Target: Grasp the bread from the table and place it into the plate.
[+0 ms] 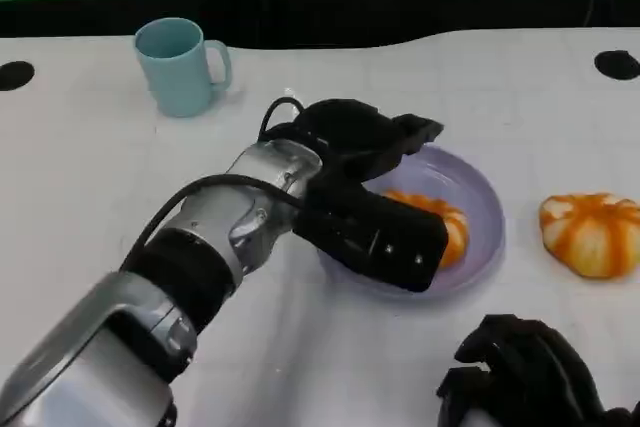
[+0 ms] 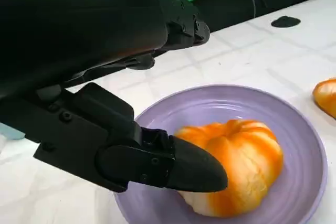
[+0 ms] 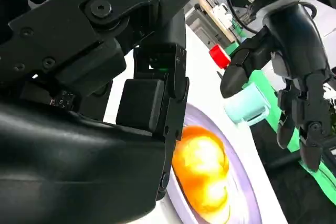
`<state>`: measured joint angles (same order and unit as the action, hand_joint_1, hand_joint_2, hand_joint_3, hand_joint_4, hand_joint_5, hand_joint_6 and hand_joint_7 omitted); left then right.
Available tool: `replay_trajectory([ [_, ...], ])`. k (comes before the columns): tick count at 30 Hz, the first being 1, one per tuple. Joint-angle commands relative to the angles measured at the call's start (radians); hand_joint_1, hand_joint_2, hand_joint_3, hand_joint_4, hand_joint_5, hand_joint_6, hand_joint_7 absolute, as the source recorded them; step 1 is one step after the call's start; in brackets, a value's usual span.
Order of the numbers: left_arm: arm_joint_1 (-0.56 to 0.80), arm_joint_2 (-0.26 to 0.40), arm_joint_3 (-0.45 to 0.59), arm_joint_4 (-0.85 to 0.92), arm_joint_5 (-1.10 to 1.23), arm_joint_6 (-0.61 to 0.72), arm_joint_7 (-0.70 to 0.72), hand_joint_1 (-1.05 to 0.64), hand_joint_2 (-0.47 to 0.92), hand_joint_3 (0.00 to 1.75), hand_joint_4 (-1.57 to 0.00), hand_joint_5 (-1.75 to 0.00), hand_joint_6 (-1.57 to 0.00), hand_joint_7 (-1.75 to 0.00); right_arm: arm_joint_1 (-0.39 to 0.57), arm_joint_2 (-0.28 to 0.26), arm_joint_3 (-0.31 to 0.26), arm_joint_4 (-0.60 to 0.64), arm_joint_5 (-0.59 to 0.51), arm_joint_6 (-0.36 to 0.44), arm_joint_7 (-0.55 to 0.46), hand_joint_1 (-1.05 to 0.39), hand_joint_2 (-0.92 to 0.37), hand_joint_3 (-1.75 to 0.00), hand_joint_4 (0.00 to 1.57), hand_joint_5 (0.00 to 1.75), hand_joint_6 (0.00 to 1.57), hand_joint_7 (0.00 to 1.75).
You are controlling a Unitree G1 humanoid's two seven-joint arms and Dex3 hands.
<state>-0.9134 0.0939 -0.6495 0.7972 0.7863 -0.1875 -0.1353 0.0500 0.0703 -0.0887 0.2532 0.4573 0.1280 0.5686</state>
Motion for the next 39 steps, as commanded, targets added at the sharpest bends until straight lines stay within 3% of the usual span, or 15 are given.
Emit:
replay_trajectory([
  [1,0.076,0.070,0.040,-0.089,-0.037,-0.036,0.004,-1.03,0.92,0.31,-0.19,-0.21,-0.12,-0.03,0.005,-0.005,-0.011,-0.013,0.011,0.001,-0.008,-1.03,-0.74,0.00,1.57,0.77,1.57,0.39],
  [10,0.197,0.132,0.107,-0.232,-0.120,-0.080,-0.022,-1.00,0.92,0.30,-0.19,-0.20,-0.10,-0.02,0.001,-0.006,-0.013,-0.007,0.012,0.000,-0.007,-1.04,-0.74,0.00,1.57,0.77,1.57,0.38],
  [14,0.332,0.153,0.199,-0.296,-0.239,-0.201,0.046,-0.80,0.92,0.36,-0.38,-0.30,-0.29,-0.10,-0.004,-0.011,-0.014,0.002,0.013,-0.003,0.004,-1.03,-0.74,0.00,1.56,0.77,1.57,0.38],
  [19,0.420,0.106,0.288,-0.209,-0.343,-0.400,0.185,-0.65,0.92,0.34,-0.58,-0.42,-0.53,-0.19,-0.001,-0.009,-0.012,-0.006,0.008,0.002,-0.008,-1.04,-0.74,0.00,1.57,0.77,1.57,0.38],
  [20,0.438,0.093,0.307,-0.191,-0.382,-0.437,0.188,-0.62,0.92,0.33,-0.64,-0.53,-0.62,-0.23,-0.001,-0.008,-0.012,-0.007,0.010,0.006,-0.009,-1.04,-0.74,0.00,1.56,0.77,1.57,0.39],
  [21,0.450,0.084,0.322,-0.175,-0.411,-0.465,0.189,-0.60,0.92,0.33,-0.61,-0.86,-0.68,-0.32,-0.001,-0.008,-0.013,-0.007,0.012,0.009,-0.009,-1.04,-0.73,0.00,1.56,0.78,1.57,0.39],
  [22,0.466,0.077,0.338,-0.167,-0.453,-0.490,0.170,-0.59,0.92,0.32,-0.59,-1.00,-0.70,-0.35,-0.001,-0.007,-0.013,-0.008,0.013,0.011,-0.010,-1.03,-0.73,0.00,1.56,0.78,1.57,0.39],
  [23,0.474,0.073,0.347,-0.162,-0.478,-0.504,0.154,-0.57,0.92,0.33,-0.57,-1.26,-0.69,-0.49,0.000,-0.007,-0.013,-0.009,0.013,0.012,-0.011,-1.03,-0.73,0.00,1.56,0.78,1.57,0.39],
  [25,0.504,0.067,0.368,-0.172,-0.564,-0.514,0.084,-0.56,0.92,0.33,-0.55,-1.42,-0.67,-0.60,0.002,-0.006,-0.012,-0.011,0.011,0.009,-0.010,-1.03,-0.73,0.00,1.56,0.78,1.57,0.39],
  [26,0.522,0.065,0.378,-0.182,-0.615,-0.511,0.040,-0.54,0.92,0.34,-0.56,-1.61,-0.62,-0.82,0.002,-0.006,-0.012,-0.011,0.010,0.006,-0.008,-1.03,-0.73,0.00,1.56,0.78,1.57,0.38],
  [27,0.534,0.064,0.386,-0.191,-0.653,-0.509,0.005,-0.53,0.92,0.34,-0.57,-1.68,-0.59,-0.93,0.003,-0.006,-0.011,-0.011,0.009,0.005,-0.007,-1.03,-0.73,0.00,1.56,0.78,1.57,0.38],
  [28,0.561,0.062,0.398,-0.215,-0.718,-0.489,-0.052,-0.53,0.92,0.34,-0.57,-1.71,-0.57,-0.98,0.004,-0.007,-0.011,-0.015,0.008,0.008,-0.012,-1.03,-0.73,0.00,1.56,0.78,1.57,0.38],
  [29,0.578,0.060,0.407,-0.233,-0.758,-0.474,-0.091,-0.53,0.92,0.34,-0.55,-1.73,-0.53,-1.19,0.005,-0.007,-0.011,-0.018,0.008,0.012,-0.015,-1.03,-0.73,0.00,1.55,0.78,1.57,0.38],
  [31,0.625,0.056,0.428,-0.281,-0.864,-0.429,-0.184,-0.56,0.92,0.34,-0.54,-1.74,-0.50,-1.37,0.007,-0.007,-0.010,-0.023,0.007,0.016,-0.020,-1.03,-0.73,0.00,1.55,0.78,1.57,0.39],
  [39,0.798,0.033,0.506,-0.507,-1.158,-0.107,-0.381,-0.64,0.92,0.35,-0.69,-1.75,-0.49,-1.71,0.004,-0.011,-0.008,-0.016,0.011,0.010,-0.002,-1.02,-0.73,0.00,1.55,0.80,1.57,0.37],
])
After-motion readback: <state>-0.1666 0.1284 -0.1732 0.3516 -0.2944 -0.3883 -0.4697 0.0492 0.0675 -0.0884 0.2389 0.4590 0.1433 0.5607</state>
